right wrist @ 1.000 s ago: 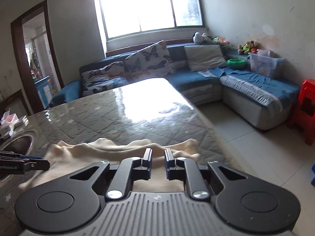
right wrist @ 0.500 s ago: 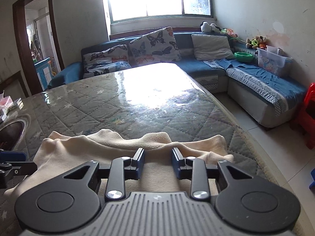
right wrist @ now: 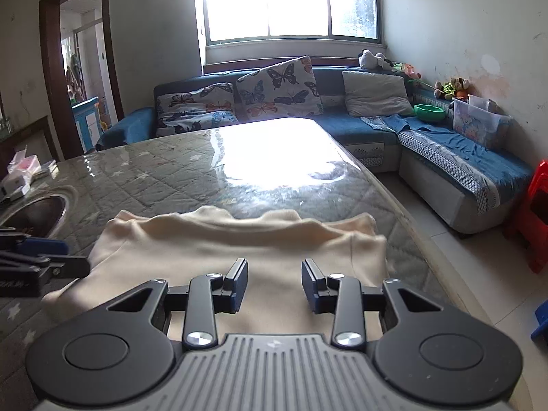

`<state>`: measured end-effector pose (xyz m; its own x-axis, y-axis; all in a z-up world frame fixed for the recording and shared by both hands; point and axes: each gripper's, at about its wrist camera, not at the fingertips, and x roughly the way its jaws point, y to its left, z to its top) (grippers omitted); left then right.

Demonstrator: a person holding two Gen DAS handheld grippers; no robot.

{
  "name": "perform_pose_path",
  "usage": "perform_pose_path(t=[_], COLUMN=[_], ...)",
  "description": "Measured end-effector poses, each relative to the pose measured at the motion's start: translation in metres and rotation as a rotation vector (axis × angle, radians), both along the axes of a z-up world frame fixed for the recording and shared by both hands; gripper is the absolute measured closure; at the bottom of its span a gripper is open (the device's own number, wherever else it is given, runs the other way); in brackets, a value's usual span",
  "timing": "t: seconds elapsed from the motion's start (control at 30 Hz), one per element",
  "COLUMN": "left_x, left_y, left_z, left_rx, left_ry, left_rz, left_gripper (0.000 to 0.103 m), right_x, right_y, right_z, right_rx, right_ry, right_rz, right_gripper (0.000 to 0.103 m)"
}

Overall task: Fold clothes
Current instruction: 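Lower the folded hem onto the sweatshirt and open both grippers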

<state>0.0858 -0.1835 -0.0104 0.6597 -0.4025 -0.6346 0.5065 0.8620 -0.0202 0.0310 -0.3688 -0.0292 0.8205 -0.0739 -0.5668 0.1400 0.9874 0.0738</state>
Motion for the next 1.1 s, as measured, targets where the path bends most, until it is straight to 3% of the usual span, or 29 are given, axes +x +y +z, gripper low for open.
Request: perform_pose_path(t=[0.23, 0.37, 0.53, 0.87, 0.97, 1.1], left_x=[-0.010, -0.009, -0.013, -0.022, -0.023, -0.025], left_y=[-0.006, -0.006, 0.000, 0.029, 0.036, 0.041], left_z=[-0.010, -0.015, -0.010, -0.003, -0.004, -0.005], left_rx=[0.029, 0.041, 0.043, 0.030, 0.029, 0.026], left_ry=[-0.007, -0.014, -0.038, -0.031, -0.012, 0.007], left_rz=[-0.024, -0.024, -0.015, 0.053, 0.070, 0.076], left_gripper=[0.050, 0.046, 0.045, 0.045, 0.045, 0.045], right_x=[-0.039, -0.045, -0.041, -0.013, 0.000, -0.002], right_y=[0.013, 0.018, 0.024, 0.087, 0.108, 0.123], right_z=[-0.006, -0.019, -0.009, 0.001, -0.008, -0.016], right_rx=[-0.038, -0.087, -0.083, -0.107, -0.118, -0.211], right_ry=[-0.033, -0.035, -0.032, -0.061, -0.025, -0.021], right_rz=[-0.019, -0.021, -0.027, 0.191, 0.226, 0.238], right_gripper=[0.069, 0.068, 0.068, 0.069, 0.069, 0.069])
